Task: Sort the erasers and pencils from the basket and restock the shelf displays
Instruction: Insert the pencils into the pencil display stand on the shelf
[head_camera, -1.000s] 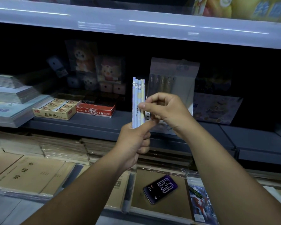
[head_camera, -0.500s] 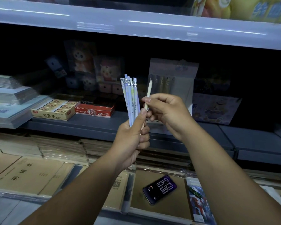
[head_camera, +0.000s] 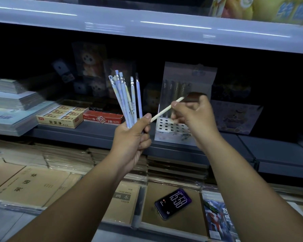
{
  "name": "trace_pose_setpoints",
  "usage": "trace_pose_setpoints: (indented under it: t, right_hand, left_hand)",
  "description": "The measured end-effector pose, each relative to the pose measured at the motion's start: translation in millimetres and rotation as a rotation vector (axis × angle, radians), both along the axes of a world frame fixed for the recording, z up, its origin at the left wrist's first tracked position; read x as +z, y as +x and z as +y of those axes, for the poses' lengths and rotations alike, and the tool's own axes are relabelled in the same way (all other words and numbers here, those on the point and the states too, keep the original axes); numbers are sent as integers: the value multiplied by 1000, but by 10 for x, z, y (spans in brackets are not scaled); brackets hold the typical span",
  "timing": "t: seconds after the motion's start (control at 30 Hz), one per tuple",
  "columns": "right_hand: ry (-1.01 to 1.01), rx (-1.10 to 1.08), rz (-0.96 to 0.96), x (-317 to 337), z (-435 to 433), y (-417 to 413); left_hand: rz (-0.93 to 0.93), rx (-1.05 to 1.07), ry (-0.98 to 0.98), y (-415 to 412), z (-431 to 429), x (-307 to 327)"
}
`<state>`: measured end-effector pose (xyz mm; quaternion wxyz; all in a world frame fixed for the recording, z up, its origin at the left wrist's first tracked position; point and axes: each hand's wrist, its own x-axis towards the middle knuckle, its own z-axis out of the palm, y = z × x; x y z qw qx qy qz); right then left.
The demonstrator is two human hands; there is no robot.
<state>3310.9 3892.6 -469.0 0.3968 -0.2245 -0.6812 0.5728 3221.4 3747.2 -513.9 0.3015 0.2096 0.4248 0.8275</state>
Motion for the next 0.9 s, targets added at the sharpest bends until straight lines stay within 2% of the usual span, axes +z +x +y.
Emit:
trace_pose_setpoints:
  t: [0.07, 0.17, 0.23, 0.3, 0.4, 0.5, 0.63, 0.7, 0.8, 0.9]
  right_hand:
    - [356, -180, -188, -55, 60, 15]
    - [789, -191, -216, -82, 102, 54]
    - [952, -106, -216, -87, 116, 62]
    - [1029, -46, -232, -115, 136, 54]
    - [955, -36, -188, -174, 187, 55]
    - [803, -152, -95, -202, 228, 85]
    - [399, -187, 43, -127, 172, 101]
    - [266, -173, 88, -89, 148, 87]
    - [184, -165, 92, -79, 133, 49]
    - [182, -158, 53, -108, 106, -3]
  left_hand:
    - [2, 28, -11, -30, -16, -5]
    - [4, 37, -24, -52, -36, -11]
    - [0, 24, -27, -55, -47, -10]
    - [-8, 13, -28, -51, -54, -2]
    - [-27, 20, -6, -51, -51, 6]
    - [-44, 50, 0, -69, -52, -4]
    - [-1, 7, -51, -65, -57, -39]
    - [14, -10, -67, -48, -44, -56]
    - [15, -23, -74, -21, -15, -74]
    - [32, -39, -87, -12, 1, -89]
